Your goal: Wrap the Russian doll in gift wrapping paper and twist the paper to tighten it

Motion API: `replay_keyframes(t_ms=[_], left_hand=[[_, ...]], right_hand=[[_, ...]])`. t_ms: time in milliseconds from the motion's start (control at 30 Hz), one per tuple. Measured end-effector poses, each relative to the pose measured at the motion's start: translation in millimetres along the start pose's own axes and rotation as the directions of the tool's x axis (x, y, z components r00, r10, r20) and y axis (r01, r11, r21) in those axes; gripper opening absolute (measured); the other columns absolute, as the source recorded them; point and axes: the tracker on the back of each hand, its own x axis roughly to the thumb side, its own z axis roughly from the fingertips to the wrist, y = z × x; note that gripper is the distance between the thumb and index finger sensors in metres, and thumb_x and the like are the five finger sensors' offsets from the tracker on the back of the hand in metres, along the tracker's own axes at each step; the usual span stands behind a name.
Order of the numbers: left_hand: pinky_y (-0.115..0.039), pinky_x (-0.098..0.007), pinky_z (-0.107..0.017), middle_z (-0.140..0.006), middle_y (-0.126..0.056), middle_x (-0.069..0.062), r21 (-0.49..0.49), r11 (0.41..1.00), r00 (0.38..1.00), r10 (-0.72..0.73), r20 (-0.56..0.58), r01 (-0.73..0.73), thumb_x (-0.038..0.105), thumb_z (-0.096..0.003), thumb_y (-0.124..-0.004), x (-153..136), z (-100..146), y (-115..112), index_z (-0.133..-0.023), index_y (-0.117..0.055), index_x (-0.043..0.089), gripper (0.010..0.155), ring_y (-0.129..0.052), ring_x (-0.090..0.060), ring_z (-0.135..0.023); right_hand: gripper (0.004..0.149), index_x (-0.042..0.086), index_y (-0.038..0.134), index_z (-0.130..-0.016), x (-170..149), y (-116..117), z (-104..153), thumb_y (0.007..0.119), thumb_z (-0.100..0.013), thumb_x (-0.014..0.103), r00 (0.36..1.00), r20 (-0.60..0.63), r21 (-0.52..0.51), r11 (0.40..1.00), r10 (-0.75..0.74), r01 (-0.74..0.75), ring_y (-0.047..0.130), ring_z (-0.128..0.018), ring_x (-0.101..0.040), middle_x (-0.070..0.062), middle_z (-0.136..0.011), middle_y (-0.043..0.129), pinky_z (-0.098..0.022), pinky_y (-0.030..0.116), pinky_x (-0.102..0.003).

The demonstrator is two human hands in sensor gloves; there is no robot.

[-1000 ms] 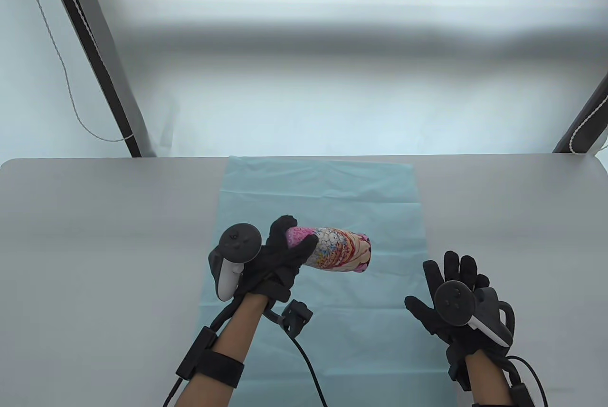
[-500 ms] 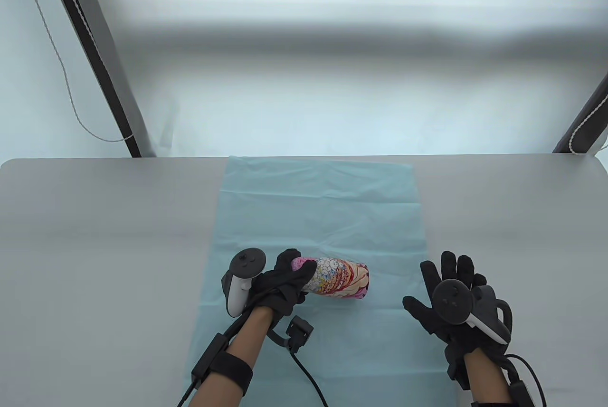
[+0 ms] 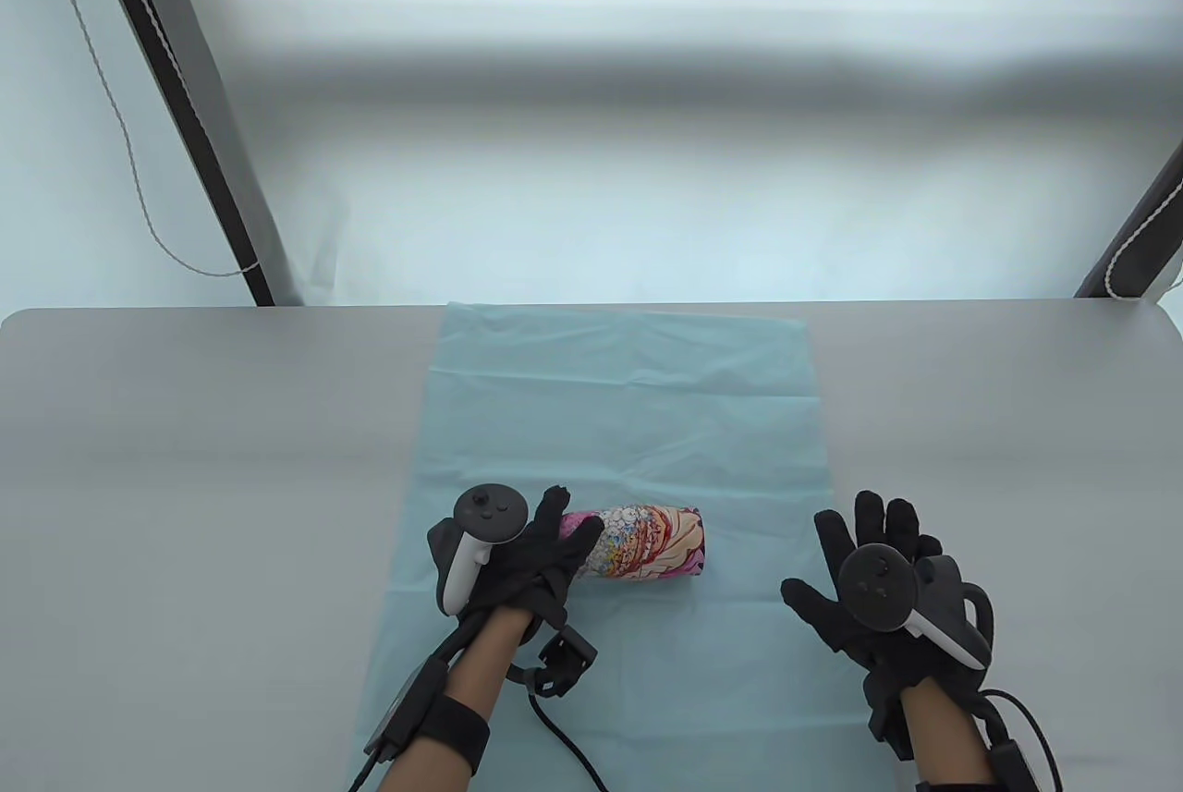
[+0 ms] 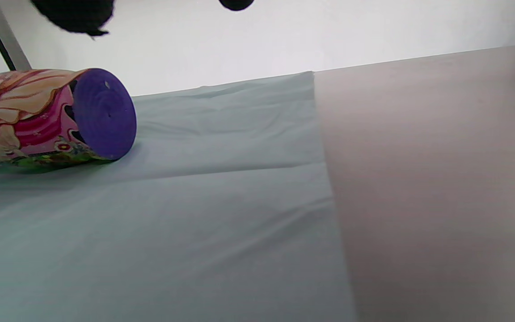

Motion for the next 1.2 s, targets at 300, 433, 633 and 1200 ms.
replay_keyframes(t_ms=[300,433,633,1200], left_hand=[[-0.066,-0.055,-0.059,-0.123,-0.038,-0.032,0.024,0.996,0.996,-0.080,-0.050,0.081,0.063,-0.0532,-0.066,5.1,5.3,-1.6,-0.115,-0.014,0.015,0.094,-0.072,-0.047,-0.089],[-0.054,-0.064,-0.068,-0.124,-0.031,-0.031,0.048,0.993,0.994,-0.106,-0.011,0.107,0.065,-0.0529,-0.063,9.4,16.8,3.1,-0.114,-0.011,0.011,0.097,-0.051,-0.056,-0.103],[-0.042,-0.070,-0.072,-0.125,-0.027,-0.029,0.137,0.986,0.988,-0.107,0.107,0.092,0.065,-0.0536,-0.064,21.5,55.8,41.6,-0.115,-0.015,0.010,0.096,-0.032,-0.059,-0.108],[-0.053,-0.067,-0.070,-0.103,-0.072,-0.013,-0.182,0.812,0.684,-0.569,-0.457,0.554,0.066,-0.0530,-0.072,-90.5,75.9,102.4,-0.116,-0.038,0.008,0.092,-0.063,-0.048,-0.100]], right_hand=[[0.091,0.011,0.030,-0.125,1.8,5.2,-2.2,0.063,-0.062,0.067,1.000,-0.002,0.032,0.999,0.023,-0.023,0.006,-0.106,-0.062,-0.039,-0.125,0.005,-0.072,0.019,-0.076],[0.092,0.011,0.030,-0.125,3.0,-1.2,3.7,0.063,-0.062,0.068,1.000,0.002,-0.004,1.000,0.015,-0.015,0.006,-0.106,-0.062,-0.038,-0.125,0.006,-0.072,0.019,-0.076],[0.093,0.011,0.030,-0.125,-2.8,-3.3,9.7,0.065,-0.061,0.068,1.000,-0.027,-0.017,1.000,-0.002,0.002,0.007,-0.106,-0.062,-0.039,-0.125,0.006,-0.072,0.019,-0.076],[0.089,0.019,0.035,-0.124,-22.8,12.6,-2.2,0.075,-0.059,0.065,0.977,-0.207,0.111,0.993,0.052,-0.029,0.053,-0.108,-0.057,-0.037,-0.125,0.048,-0.079,0.055,-0.064]])
